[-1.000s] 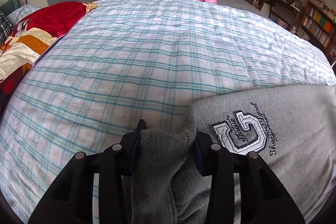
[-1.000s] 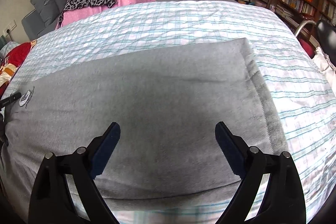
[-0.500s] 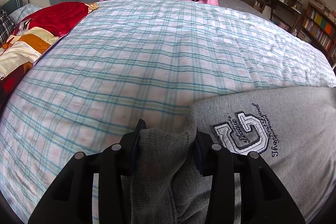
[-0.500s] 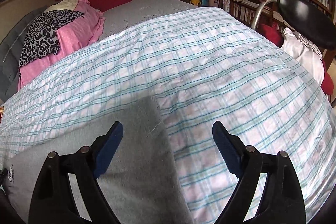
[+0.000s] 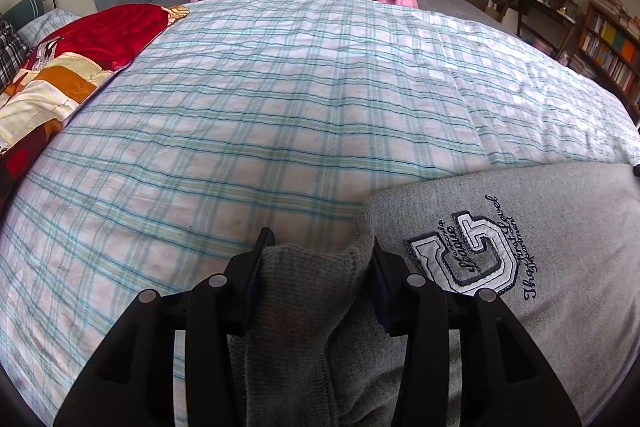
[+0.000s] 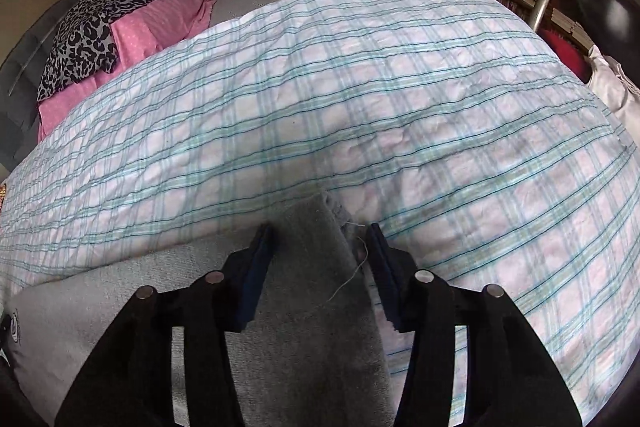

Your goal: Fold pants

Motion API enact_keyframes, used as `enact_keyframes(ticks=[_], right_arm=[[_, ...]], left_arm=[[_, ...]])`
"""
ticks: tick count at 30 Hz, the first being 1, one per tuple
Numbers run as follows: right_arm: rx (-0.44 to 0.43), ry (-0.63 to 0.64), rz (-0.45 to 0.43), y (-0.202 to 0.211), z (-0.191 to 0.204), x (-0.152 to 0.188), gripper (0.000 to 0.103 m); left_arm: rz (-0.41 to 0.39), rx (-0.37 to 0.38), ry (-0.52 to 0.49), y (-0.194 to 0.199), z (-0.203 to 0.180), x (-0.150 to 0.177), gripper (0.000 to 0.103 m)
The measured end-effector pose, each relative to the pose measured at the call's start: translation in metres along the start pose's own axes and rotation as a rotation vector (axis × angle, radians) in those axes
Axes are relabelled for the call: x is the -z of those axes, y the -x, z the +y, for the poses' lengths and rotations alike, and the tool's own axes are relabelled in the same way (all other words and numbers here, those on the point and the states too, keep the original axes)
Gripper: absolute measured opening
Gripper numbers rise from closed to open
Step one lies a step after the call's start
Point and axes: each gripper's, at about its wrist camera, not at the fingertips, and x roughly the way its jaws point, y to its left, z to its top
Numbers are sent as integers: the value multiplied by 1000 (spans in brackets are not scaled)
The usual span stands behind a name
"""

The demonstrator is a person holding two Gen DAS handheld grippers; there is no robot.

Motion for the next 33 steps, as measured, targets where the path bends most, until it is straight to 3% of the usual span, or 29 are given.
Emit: enact_keyframes(ticks=[4,7,17,26,33], right_arm=[[-5,-8,-37,14,2,1,15],[-43,-16,-97,38,1,5,11],[-108,12,-269,144,7,27,11],[-172,-36,-402,242,-8,75,11],[-206,-107,-487,311,-37,131,11]], left_arm=[[-3,6,7,1,1,0,44],[-12,2,5,3,1,0,44],[-74,70,67,36,8,-4,40],[-218,170,74,126,16,5,39],[-300,247,62,193,30,39,39]])
